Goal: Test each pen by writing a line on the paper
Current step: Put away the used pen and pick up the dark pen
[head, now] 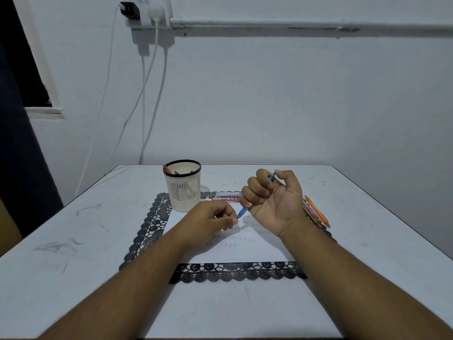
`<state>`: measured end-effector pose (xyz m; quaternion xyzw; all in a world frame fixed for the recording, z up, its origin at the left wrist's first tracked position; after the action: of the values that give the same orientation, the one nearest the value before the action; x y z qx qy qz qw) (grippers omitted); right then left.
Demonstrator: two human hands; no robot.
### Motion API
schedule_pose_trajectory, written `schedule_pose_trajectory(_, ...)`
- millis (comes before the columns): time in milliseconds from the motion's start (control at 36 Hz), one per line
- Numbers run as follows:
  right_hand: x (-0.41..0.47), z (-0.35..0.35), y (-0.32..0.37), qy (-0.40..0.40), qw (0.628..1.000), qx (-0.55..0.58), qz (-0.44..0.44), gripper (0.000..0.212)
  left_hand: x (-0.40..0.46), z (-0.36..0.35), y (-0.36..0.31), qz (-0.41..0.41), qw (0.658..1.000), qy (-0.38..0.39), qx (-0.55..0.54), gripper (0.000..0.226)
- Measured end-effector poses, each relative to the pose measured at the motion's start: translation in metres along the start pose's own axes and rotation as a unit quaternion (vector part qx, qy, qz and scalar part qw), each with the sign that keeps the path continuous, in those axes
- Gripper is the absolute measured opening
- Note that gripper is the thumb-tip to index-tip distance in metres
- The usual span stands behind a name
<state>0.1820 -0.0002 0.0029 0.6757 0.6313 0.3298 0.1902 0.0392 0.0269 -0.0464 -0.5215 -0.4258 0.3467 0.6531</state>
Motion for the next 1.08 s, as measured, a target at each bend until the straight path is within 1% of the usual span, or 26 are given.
schedule_pose_trajectory(139, -0.001, -0.001, 0.001, -0.001, 1.000, 0.003, 0.006, 0.033, -0.001, 0.001, -0.004, -0.019, 0.999, -0.006, 0.037, 0.008)
schedule_pose_trajectory(278, 0.000, 0.002, 0.003, -0.052, 0.998, -0.008, 0.035, 0.035, 0.003, 0.008, -0.012, -0.080, 0.986, -0.023, 0.142, 0.011)
schedule_pose_trajectory(361, 0.001, 0.000, 0.003, -0.067, 0.997, 0.004, 0.034, 0.037, 0.005, 0.013, -0.015, -0.096, 0.980, -0.041, 0.170, 0.012)
schedule_pose_trajectory(444, 0.001, 0.003, 0.003, -0.085, 0.996, 0.029, 0.024, 0.034, 0.005, 0.015, -0.015, -0.100, 0.976, -0.051, 0.185, 0.011)
schedule_pose_trajectory(556, 0.001, 0.007, 0.002, -0.093, 0.994, 0.051, 0.016, 0.031, 0.003, 0.011, -0.015, -0.089, 0.978, -0.054, 0.179, 0.010)
schedule_pose_trajectory(806, 0.002, 0.007, 0.003, -0.084, 0.996, 0.035, 0.024, 0.027, 0.000, 0.011, -0.015, -0.073, 0.984, -0.053, 0.153, 0.011)
schedule_pose_trajectory(944, 0.001, 0.007, 0.001, -0.068, 0.997, 0.037, 0.025, 0.029, -0.001, 0.009, -0.016, -0.070, 0.986, -0.053, 0.142, 0.011)
schedule_pose_trajectory(1083, 0.002, 0.005, 0.002, -0.046, 0.999, 0.014, 0.025, 0.027, -0.001, 0.008, -0.013, -0.057, 0.989, -0.053, 0.124, 0.012)
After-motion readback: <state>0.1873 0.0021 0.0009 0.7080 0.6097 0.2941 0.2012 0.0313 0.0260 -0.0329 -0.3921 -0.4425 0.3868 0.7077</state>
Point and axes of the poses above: each hand's wrist, its own x-axis towards the middle knuckle, its own z-axis out of the back of the hand, y = z × x, the point moved 6 cm from there along x, towards the middle knuckle, and after that the axes turned 13 degrees about -y, right-handed, at the moved point
